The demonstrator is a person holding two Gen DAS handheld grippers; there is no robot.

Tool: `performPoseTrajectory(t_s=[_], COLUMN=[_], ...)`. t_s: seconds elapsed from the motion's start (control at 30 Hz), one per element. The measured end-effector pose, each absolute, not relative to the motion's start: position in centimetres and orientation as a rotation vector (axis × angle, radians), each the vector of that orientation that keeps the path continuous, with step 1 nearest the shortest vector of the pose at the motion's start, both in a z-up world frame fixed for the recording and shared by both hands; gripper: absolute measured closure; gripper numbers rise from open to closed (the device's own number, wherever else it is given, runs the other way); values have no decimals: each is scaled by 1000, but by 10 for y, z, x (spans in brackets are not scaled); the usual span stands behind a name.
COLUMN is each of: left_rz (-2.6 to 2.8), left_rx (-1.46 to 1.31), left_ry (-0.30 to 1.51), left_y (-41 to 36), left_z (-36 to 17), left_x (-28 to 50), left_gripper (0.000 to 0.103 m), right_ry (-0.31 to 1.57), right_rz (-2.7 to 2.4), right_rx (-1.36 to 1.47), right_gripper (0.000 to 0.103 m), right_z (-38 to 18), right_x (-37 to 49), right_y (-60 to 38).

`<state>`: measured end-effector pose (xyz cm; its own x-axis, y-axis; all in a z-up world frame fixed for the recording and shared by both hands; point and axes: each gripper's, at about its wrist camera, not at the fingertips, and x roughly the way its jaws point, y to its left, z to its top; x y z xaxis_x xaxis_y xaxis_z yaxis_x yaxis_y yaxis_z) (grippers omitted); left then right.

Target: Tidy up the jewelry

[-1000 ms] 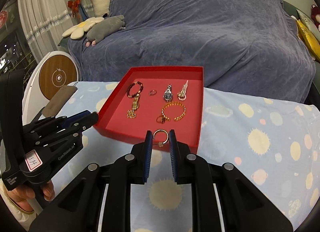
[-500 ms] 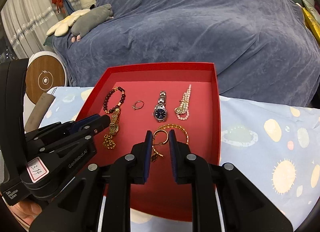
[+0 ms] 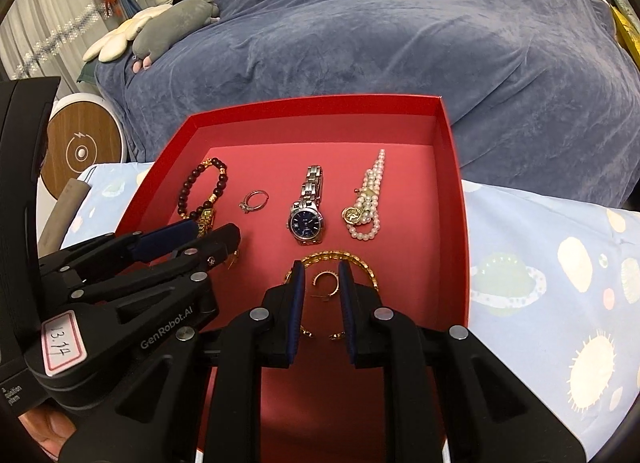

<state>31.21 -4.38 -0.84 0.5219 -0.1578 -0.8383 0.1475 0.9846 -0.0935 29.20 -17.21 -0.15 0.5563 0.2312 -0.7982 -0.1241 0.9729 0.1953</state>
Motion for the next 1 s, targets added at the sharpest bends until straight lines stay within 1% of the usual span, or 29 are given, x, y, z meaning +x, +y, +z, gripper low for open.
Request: performPoseTrajectory(t_s=[0.03, 0.07, 0.17, 0.2, 0.23, 0.3, 0.4, 0.47, 0.5, 0.73, 0.77, 0.87, 0.93, 1.0], left_rz=[-180, -178, -165, -154, -144, -132, -121, -112, -110, -99, -97, -92, -89, -78], left_rx=[-23, -35, -45, -34, -22, -7, 7, 23, 22, 53, 59, 52, 45, 49], left_ry=[997, 991, 972, 959, 944, 921, 887, 868, 862, 854, 850, 857, 861, 866], left_y=[-41, -38, -31, -29, -27, -24, -19, -18, -17, -23, -24, -24, -22, -22], left_z=[-6, -3, 9, 15, 21, 33, 49, 58, 60, 66, 67, 66, 63, 60], left_x=[311, 310, 302, 296, 290, 275, 247, 225, 215, 151, 142, 123, 112, 102], left_gripper=[55, 54, 54, 54, 54, 54, 54, 53, 52, 51, 49, 42, 42, 41], right_ry=[952, 945, 916, 906, 894, 873, 839, 820, 821, 828, 836, 844, 838, 838], right_rz=[209, 208, 201, 200, 199, 196, 183, 181, 183, 180, 185, 182, 170, 171], right_rx=[127, 133, 135, 134, 135, 137, 128, 137, 143, 153, 160, 151, 130, 127], right_gripper=[82, 81, 80, 78, 72, 65, 64, 59, 57, 56, 56, 50, 45, 44], right_z=[2, 6, 21, 29, 36, 51, 71, 79, 81, 82, 81, 78, 76, 72], right_x=[291, 290, 280, 273, 266, 251, 219, 196, 185, 117, 111, 91, 81, 76], right_y=[-174, -175, -181, -183, -185, -190, -196, -200, -201, -204, -204, -204, -203, -201])
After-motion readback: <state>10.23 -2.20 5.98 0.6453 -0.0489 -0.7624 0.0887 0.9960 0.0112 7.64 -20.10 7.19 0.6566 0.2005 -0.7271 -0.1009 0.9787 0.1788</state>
